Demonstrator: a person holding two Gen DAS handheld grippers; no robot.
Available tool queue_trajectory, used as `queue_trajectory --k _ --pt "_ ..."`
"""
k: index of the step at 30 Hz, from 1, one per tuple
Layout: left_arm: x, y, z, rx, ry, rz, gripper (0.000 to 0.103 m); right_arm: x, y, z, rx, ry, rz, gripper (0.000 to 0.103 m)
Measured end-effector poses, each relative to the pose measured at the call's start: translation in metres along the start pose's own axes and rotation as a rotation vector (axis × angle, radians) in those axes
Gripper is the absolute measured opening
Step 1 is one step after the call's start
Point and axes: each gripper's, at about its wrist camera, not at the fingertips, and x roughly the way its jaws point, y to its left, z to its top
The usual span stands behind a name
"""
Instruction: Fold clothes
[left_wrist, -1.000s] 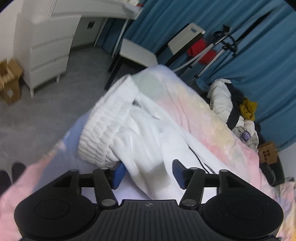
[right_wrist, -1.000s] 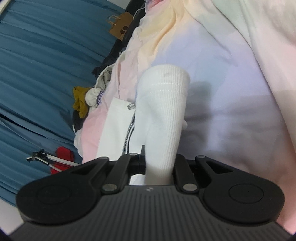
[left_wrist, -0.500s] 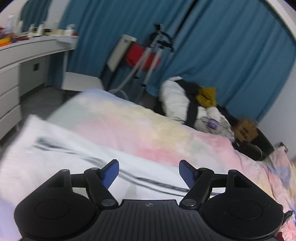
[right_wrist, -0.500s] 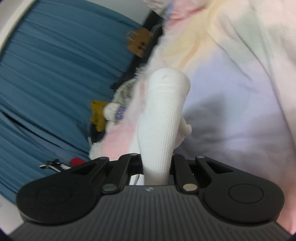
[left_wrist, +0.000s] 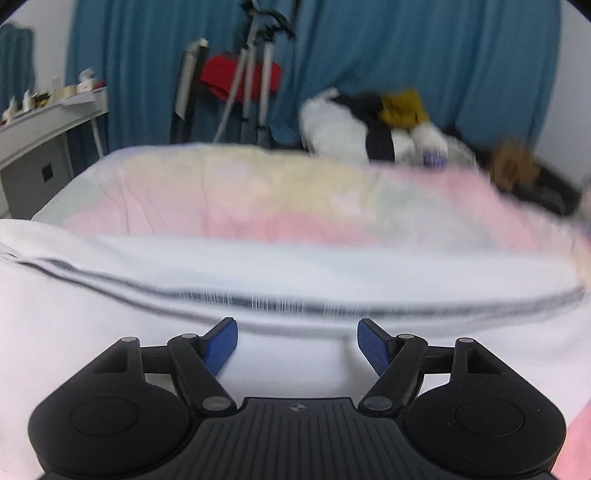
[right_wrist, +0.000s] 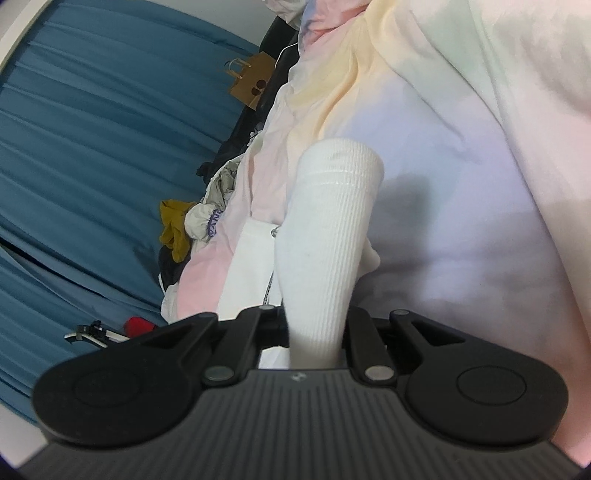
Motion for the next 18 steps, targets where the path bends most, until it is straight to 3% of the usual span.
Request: queue_trajectory --k 4,18 --pt "0.009 -0.004 -0.012 0.058 0.017 0.025 0.074 -0.002 -0.002 0.0 -0.007 0.004 -0.011 0.012" --pt "0.021 -0.008 -0.015 0.1 0.055 0.032 0.076 -0.006 -0.003 -0.003 -0.039 0.006 -0.045 0.012"
